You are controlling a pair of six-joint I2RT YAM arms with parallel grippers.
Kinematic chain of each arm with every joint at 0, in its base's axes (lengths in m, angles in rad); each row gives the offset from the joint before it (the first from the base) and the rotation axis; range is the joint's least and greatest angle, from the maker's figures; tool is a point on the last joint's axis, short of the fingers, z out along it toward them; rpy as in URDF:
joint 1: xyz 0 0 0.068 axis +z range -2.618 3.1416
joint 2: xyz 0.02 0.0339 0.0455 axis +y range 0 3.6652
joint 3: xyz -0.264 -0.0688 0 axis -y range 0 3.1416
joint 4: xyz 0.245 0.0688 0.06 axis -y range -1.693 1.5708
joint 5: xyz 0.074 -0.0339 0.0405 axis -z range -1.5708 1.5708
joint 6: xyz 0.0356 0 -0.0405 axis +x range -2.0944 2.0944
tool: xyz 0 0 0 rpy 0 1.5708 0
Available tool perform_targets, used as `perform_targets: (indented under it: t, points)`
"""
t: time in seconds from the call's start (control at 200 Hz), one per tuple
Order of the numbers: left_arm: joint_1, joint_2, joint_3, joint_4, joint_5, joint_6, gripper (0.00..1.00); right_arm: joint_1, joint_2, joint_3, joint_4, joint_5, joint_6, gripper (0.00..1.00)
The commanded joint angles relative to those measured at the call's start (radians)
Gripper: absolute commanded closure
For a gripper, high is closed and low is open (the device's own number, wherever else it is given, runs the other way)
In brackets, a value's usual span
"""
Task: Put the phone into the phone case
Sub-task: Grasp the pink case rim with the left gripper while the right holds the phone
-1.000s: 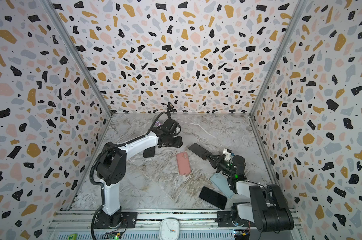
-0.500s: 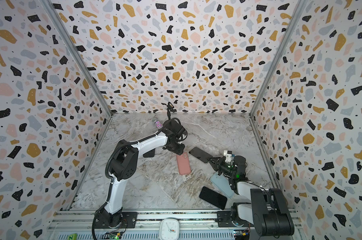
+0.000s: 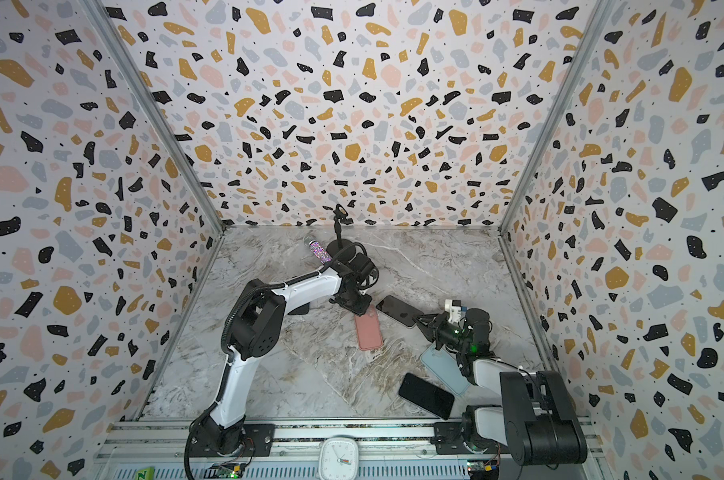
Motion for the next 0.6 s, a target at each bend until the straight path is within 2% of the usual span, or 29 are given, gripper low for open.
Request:
perform_targets:
  t: [0.0, 0.225, 0.591]
  points:
    - [-0.006, -0.004, -0.002, -0.009, -0.019, 0.008, 0.69, 0.020, 0.004, 0.056, 0.022, -0.021, -0.033, 0.99]
    - [-0.003, -0.034, -0.046, 0.005, -0.036, -0.007, 0.75, 0.041, 0.030, 0.082, -0.007, -0.017, -0.058, 0.99]
    - [0.048, -0.129, -0.169, 0.102, 0.077, -0.087, 0.85, 0.054, 0.057, 0.103, -0.006, -0.015, -0.060, 0.99]
